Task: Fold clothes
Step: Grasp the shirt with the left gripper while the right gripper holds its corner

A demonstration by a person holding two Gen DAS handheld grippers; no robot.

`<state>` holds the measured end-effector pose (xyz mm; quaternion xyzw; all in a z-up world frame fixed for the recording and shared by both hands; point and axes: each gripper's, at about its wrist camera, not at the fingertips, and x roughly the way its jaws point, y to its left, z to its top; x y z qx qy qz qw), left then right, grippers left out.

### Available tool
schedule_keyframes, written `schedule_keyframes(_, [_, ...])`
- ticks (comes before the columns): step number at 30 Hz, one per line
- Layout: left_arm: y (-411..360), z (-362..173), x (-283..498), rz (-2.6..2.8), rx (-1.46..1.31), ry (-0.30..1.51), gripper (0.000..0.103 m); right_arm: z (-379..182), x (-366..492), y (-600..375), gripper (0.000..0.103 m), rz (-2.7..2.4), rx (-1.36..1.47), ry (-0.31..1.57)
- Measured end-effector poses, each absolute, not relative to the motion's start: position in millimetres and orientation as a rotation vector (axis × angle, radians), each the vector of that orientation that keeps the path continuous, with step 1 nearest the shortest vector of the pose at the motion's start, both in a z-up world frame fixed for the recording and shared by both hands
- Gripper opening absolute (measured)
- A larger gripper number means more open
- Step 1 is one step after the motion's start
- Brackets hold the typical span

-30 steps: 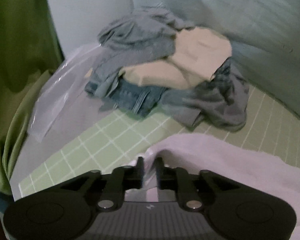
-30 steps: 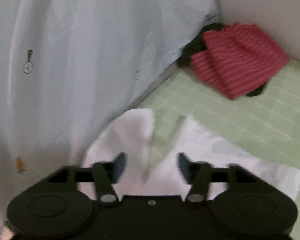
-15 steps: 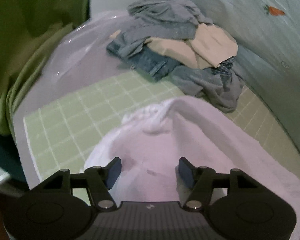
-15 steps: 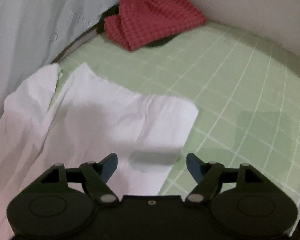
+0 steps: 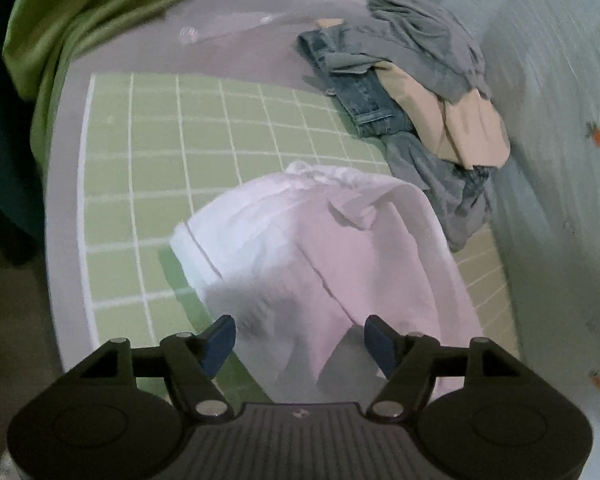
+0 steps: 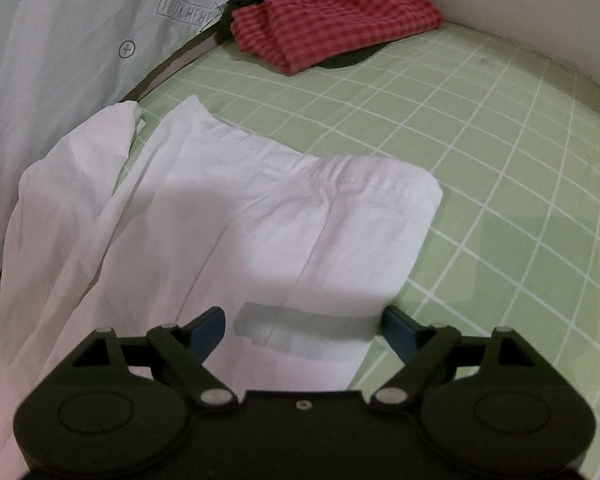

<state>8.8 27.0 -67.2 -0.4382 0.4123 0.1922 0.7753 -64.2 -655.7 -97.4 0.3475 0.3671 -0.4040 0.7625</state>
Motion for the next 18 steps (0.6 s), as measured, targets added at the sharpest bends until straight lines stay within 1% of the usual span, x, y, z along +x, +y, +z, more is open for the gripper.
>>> schedule_keyframes(3, [24.3, -73.3, 15.2, 0.394, -0.975, 0.895, 0.072, -98.4, -62.8, -653.4, 0.087, -0.883, 0.748, 0.794])
schedule_keyframes(5, [21.1, -76.4, 22.7, 0.384, -0.95, 0.907, 0.072, -98.0, -65.7, -651.6, 0.084, -0.879, 0.772, 0.767])
schedule_keyframes(6, [19.4, -78.0, 26.4, 0.378, -0.938, 0.913, 0.071, -98.0, -66.5, -651.0, 0.08, -0.871, 0.778, 0.756])
schedule_keyframes(7, [17.8, -79.3, 30.1, 0.372, -0.922, 0.918, 0.068, -98.0, -67.0, -650.4, 0.073, -0.862, 0.781, 0.746])
schedule_keyframes(8, [15.9, -79.8, 33.6, 0.36, -0.892, 0.921, 0.065, -97.6, -66.2, -649.7, 0.069, -0.857, 0.768, 0.748])
schedule_keyframes(10, [10.4, -81.3, 43.3, 0.331, -0.848, 0.929, 0.051, -97.0, -64.1, -648.5, 0.043, -0.844, 0.738, 0.757])
schedule_keyframes(11, [8.1, -82.7, 47.3, 0.323, -0.842, 0.932, 0.047, -97.1, -63.5, -648.4, 0.038, -0.832, 0.734, 0.759])
schedule_keyframes(12, [5.4, -83.9, 51.7, 0.315, -0.835, 0.935, 0.04, -97.3, -62.9, -648.8, 0.028, -0.823, 0.735, 0.76])
schedule_keyframes(13, [1.5, -84.6, 57.7, 0.306, -0.821, 0.939, 0.035, -97.5, -62.4, -649.4, 0.018, -0.814, 0.739, 0.761])
schedule_keyframes(16, [-10.6, -84.8, 78.0, 0.293, -0.745, 0.96, 0.031, -97.1, -56.5, -648.2, 0.011, -0.811, 0.713, 0.777])
schedule_keyframes(18, [-17.4, -87.0, 91.3, 0.294, -0.714, 0.975, 0.031, -96.7, -49.0, -647.4, 0.009, -0.803, 0.683, 0.793])
